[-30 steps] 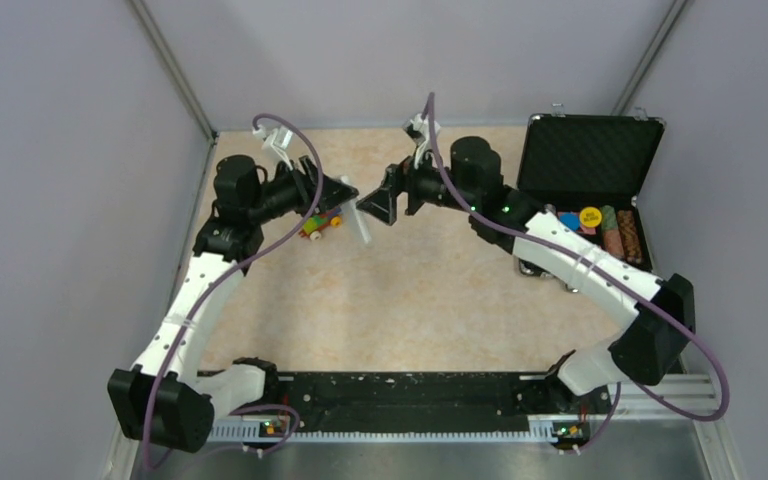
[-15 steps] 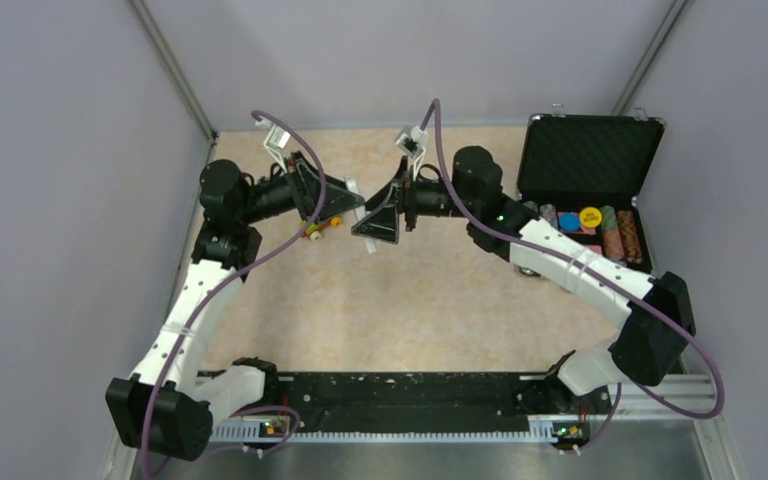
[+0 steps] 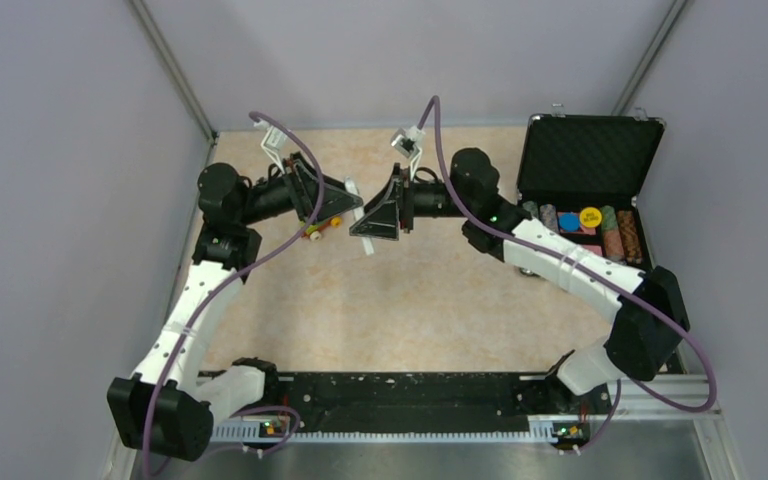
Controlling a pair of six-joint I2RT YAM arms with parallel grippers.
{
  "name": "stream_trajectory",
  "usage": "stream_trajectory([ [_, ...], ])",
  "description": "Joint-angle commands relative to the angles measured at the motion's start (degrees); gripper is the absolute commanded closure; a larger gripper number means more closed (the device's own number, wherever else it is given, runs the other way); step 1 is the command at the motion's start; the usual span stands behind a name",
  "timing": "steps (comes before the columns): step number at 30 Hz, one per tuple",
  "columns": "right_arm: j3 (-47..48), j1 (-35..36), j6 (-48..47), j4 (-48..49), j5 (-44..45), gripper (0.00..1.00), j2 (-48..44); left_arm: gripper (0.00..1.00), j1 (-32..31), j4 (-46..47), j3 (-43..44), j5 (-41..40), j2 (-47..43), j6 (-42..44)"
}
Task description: Load the batteries into the remote control
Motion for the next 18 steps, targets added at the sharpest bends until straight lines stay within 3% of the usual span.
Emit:
stream_trajectory([
  [1,-0.99,-0.17,1.99,1.52,3.12,0.72,-0.10,0.42,-0.18,-7.29,3.31,-3.20,-1.89,6.98],
  [3,-2.31,-0.90,2.46,0.20,6.00,0.74,-1.08,0.16,-0.18,-21.56,6.98,-10.37,-2.04,15.07],
  [5,-4.27,-2.06,2.83,-1.59,9.91,0.74,-2.15,0.02,-0.05,-31.68,9.76,-18.64,-2.00,21.64],
  [9,-9.17,-4.48,1.10,-11.02,23.38,0.74,-4.60,0.01,0.21,-45.69,12.26,-42.67,-2.98,25.11],
  [11,-10.92,-4.89,-0.53,-18.81,35.78,0.74,-4.94,0.01,0.34,-48.89,11.63,-52.37,-4.47,24.99],
  [14,-12.09,-4.99,-2.61,-29.11,51.44,0.75,-4.23,0.01,0.35,-51.45,10.38,-57.57,-6.96,24.48],
  [18,-12.91,-5.02,-3.72,-38.03,66.20,0.75,-1.56,0.01,0.35,-52.05,7.81,-56.53,-11.39,22.98],
])
